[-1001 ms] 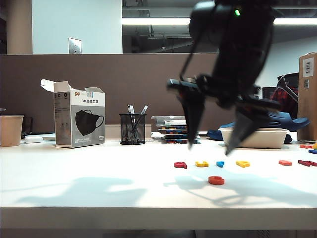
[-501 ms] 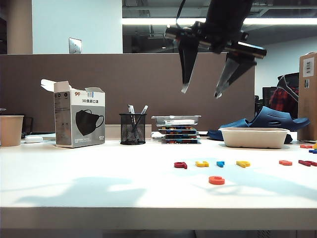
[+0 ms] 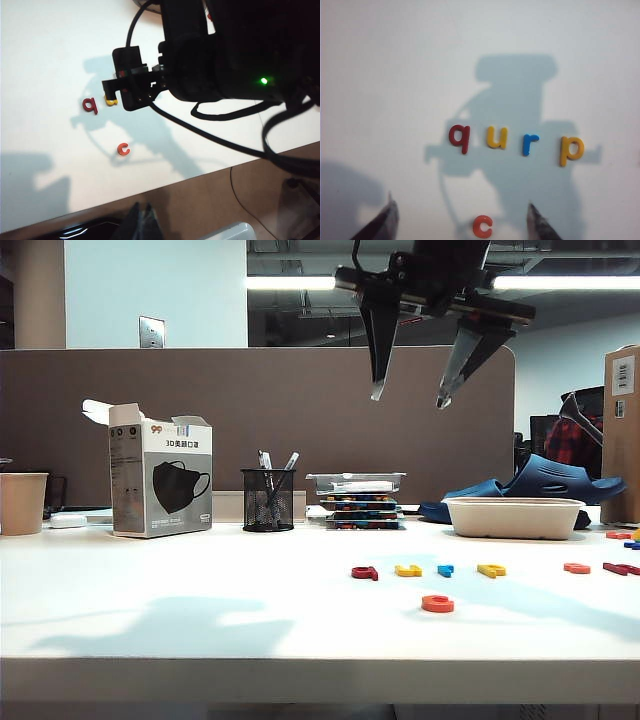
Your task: Select the appropriate letters from the row of letter magnets placed on the table to arrange into the word "cup".
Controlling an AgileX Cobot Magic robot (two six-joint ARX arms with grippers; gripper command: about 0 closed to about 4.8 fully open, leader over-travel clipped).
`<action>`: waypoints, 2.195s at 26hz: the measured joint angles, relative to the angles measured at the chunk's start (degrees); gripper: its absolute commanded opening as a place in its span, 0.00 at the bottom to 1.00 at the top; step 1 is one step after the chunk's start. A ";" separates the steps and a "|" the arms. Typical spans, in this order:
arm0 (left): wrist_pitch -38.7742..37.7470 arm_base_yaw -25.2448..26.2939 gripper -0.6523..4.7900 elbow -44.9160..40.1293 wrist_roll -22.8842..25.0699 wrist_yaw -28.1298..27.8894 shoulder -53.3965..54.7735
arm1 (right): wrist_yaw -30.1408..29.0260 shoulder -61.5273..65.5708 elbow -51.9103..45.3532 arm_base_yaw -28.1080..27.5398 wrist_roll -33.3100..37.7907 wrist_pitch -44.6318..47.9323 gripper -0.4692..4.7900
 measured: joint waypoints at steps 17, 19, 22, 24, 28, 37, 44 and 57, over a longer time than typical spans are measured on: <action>0.00 0.00 0.11 0.00 0.00 0.00 0.00 | -0.46 10.27 1.90 -1.86 -0.11 -0.59 0.71; 0.00 -0.02 0.11 0.00 0.00 0.00 0.00 | -0.48 11.19 1.90 -1.84 -0.26 -0.55 0.71; 0.00 -0.02 0.11 0.00 0.00 0.00 0.00 | -0.52 12.50 1.92 -1.86 -0.96 -0.48 0.71; 0.02 -0.02 0.11 0.00 0.00 0.00 0.00 | -0.98 13.62 1.92 -1.86 -2.25 -0.46 0.71; 0.00 -0.02 0.11 0.00 0.00 0.00 0.00 | -1.84 15.02 1.90 -1.84 -4.42 -0.28 0.70; 0.00 -0.02 0.11 0.00 0.00 0.00 0.00 | -1.86 16.00 1.92 -1.84 -4.46 1.51 0.53; 0.00 -0.02 0.11 0.00 0.00 0.00 0.00 | -3.26 19.50 1.84 -1.84 -4.07 1.60 0.53; 0.00 -0.02 0.11 0.00 0.00 0.00 0.00 | -3.28 20.37 1.79 -2.75 -3.02 3.61 0.53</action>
